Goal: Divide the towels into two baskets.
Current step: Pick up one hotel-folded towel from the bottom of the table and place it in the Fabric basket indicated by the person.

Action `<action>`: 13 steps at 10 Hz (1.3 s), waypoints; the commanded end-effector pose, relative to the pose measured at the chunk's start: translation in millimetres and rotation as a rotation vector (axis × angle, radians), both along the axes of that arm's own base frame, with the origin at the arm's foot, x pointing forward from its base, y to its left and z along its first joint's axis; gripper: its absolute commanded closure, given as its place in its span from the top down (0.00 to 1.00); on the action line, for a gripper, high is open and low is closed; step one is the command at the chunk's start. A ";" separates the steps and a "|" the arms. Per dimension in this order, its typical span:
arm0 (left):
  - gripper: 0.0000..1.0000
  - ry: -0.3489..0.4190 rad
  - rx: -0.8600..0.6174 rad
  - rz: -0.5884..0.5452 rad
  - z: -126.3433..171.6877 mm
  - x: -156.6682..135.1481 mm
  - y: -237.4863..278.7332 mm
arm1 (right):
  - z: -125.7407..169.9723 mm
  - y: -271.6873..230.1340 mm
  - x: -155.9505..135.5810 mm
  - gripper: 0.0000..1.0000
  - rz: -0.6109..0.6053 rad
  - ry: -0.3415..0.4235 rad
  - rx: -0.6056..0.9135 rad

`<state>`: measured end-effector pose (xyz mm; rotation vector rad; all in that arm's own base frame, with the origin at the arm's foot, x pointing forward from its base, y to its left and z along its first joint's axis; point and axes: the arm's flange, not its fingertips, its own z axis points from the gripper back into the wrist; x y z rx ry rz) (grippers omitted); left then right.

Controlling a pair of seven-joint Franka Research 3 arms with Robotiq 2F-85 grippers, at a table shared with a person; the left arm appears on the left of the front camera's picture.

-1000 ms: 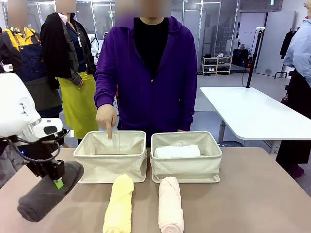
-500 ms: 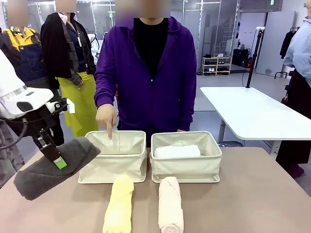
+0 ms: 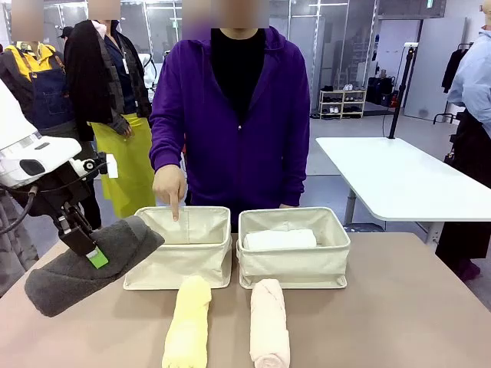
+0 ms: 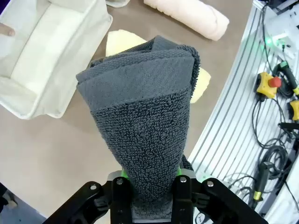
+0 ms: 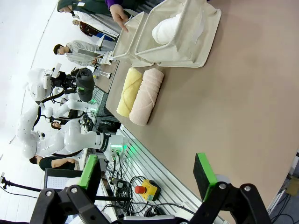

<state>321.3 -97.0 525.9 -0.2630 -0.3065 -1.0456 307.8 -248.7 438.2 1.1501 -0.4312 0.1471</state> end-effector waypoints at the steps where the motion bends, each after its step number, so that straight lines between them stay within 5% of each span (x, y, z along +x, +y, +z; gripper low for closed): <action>1: 0.33 -0.165 0.046 -0.170 15.8 -4.6 0.4 | 3.1 0.6 -4.0 1.00 0.009 -0.003 -0.011; 2: 0.33 -0.272 0.144 -0.328 29.4 11.5 -8.3 | 3.1 0.6 -4.0 1.00 0.009 -0.003 -0.011; 6: 0.33 -0.339 0.331 -0.724 34.7 122.4 -58.1 | 3.1 0.6 -4.0 1.00 0.009 -0.003 -0.011; 13: 0.33 -0.307 0.461 -0.581 -30.3 235.6 -93.1 | 3.1 0.6 -4.0 1.00 0.009 -0.003 -0.011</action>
